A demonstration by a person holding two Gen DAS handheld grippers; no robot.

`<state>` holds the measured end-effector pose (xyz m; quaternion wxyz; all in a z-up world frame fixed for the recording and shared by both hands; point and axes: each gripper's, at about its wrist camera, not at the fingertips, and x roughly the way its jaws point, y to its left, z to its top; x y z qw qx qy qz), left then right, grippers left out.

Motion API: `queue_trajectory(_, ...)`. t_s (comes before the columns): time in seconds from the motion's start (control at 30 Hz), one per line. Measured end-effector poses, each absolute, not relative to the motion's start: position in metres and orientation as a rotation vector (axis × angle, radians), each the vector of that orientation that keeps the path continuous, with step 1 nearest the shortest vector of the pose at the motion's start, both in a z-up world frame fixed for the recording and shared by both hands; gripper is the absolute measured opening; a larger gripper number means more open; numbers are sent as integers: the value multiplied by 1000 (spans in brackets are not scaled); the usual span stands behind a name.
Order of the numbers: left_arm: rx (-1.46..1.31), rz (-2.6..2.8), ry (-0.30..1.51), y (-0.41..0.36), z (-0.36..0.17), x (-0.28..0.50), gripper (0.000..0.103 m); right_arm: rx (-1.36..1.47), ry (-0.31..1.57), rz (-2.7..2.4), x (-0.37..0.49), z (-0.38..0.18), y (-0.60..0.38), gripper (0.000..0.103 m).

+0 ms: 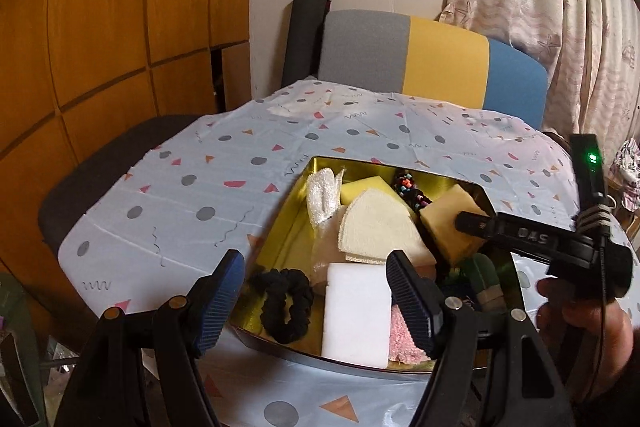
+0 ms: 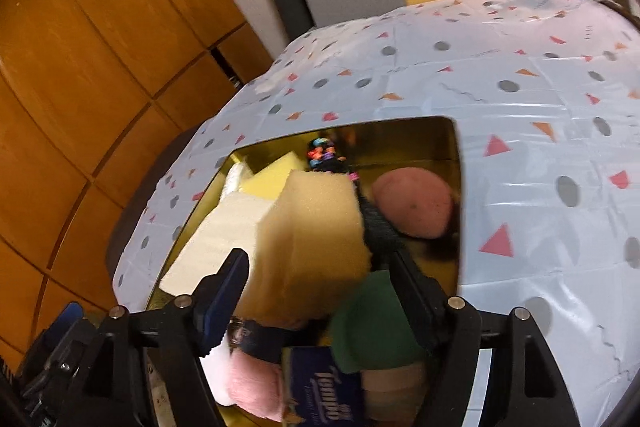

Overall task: Organize rigid objects
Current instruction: 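Carry the yellow sponge into the tray and release it with the right tool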

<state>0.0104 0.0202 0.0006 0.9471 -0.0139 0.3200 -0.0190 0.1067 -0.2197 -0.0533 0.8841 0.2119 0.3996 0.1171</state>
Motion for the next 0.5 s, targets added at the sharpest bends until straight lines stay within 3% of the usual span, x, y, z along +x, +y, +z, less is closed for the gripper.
queue_trajectory(0.17,-38,-12,655,20,-2,11,74,484,764,189,81,-41,-240,85)
queue_trajectory(0.33,-33,50,699,17,-6,15,74,393,792,137,64,-35,-235,88)
queue_trajectory(0.43,-29,87,717,18,-7,15,74,338,802,105,52,-31,-228,103)
queue_trajectory(0.5,-24,123,722,20,-7,13,74,308,808,94,45,-29,-221,103)
